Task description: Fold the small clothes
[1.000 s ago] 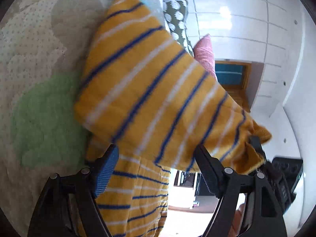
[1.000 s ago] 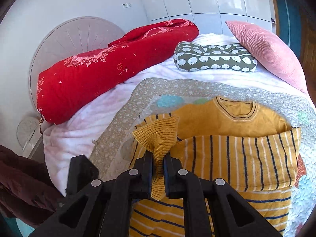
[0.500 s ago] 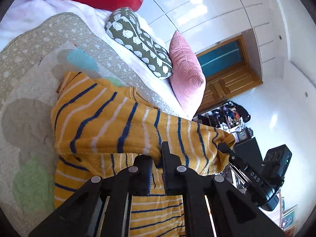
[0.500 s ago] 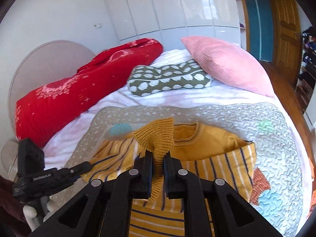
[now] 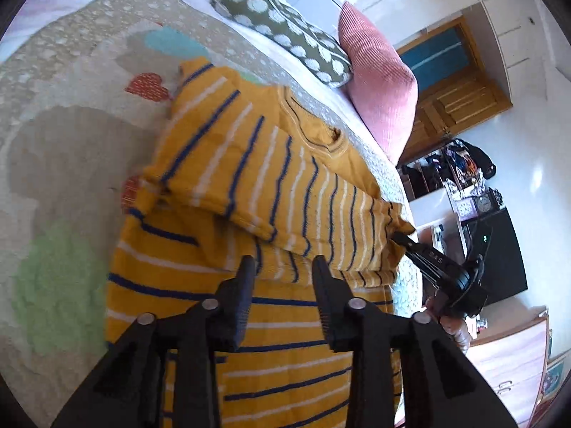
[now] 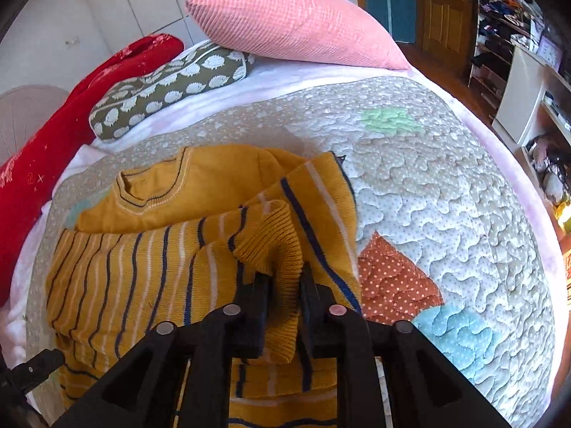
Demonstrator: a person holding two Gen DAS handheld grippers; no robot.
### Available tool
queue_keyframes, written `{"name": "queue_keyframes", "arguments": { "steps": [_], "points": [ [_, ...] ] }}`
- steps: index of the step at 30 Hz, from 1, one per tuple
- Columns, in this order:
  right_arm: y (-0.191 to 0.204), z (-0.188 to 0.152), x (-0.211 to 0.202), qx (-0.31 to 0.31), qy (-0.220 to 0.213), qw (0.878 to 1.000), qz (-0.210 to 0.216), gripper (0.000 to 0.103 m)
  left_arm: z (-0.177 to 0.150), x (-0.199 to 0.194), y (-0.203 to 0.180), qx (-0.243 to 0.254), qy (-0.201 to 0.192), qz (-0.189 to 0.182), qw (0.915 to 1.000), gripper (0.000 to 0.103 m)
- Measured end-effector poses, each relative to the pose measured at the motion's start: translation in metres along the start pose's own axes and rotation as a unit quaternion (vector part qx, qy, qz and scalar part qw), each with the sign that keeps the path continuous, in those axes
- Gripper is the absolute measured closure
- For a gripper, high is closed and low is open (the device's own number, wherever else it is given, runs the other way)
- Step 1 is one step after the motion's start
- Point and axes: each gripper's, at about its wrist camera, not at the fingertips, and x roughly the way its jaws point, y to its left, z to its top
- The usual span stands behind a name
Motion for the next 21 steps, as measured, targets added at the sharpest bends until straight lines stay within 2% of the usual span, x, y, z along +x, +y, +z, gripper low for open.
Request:
{"name": "queue_keyframes", "arguments": {
  "steps": [1, 3, 5, 7, 9, 12, 14, 17, 18, 19, 21],
  "points": [
    [-0.004, -0.001, -0.006, 0.011, -0.009, 1.000, 0.004, 0.060, 0.003, -0.012, 0.011, -0.013, -0.016, 0.009, 0.9998, 0.061],
    [-0.014, -0.004, -0.021, 0.018, -0.029, 0.999, 0.005, 0.047, 0.012, -0.021, 0.026, -0.034, -0.031, 0.020, 0.9987, 0.061],
    [-0.019, -0.009, -0.033, 0.014, -0.044, 0.999, 0.002, 0.047, 0.018, -0.024, 0.041, -0.057, -0.036, 0.035, 0.9971, 0.054],
    [-0.023, -0.017, -0.041, 0.007, -0.045, 0.999, 0.006, 0.047, 0.027, -0.015, 0.045, -0.057, -0.036, 0.065, 0.9956, 0.048],
    [-0.029, -0.026, -0.044, 0.009, -0.037, 0.999, 0.014, 0.047, 0.034, 0.005, 0.042, -0.040, -0.022, 0.097, 0.9942, 0.047],
    [-0.038, -0.041, -0.045, 0.018, -0.025, 0.999, 0.020, 0.047, 0.041, 0.032, 0.024, 0.003, 0.004, 0.126, 0.9920, 0.047],
    [-0.043, -0.050, -0.046, 0.018, -0.022, 1.000, 0.014, 0.047, 0.042, 0.042, 0.009, 0.040, 0.019, 0.159, 0.9863, 0.086],
    [-0.049, -0.060, -0.045, 0.011, -0.022, 1.000, -0.004, 0.047, 0.050, 0.034, 0.014, 0.019, 0.007, 0.181, 0.9833, 0.086],
    [-0.051, -0.062, -0.045, 0.011, -0.021, 1.000, -0.008, 0.047, 0.050, 0.030, 0.017, 0.017, 0.002, 0.194, 0.9808, 0.087],
    [-0.054, -0.064, -0.045, 0.013, -0.020, 1.000, -0.010, 0.047, 0.051, 0.026, 0.023, 0.017, -0.007, 0.218, 0.9757, 0.094],
    [-0.056, -0.065, -0.046, 0.016, -0.020, 1.000, -0.006, 0.047, 0.050, 0.023, 0.035, 0.015, -0.008, 0.237, 0.9713, 0.093]
  ]
}}
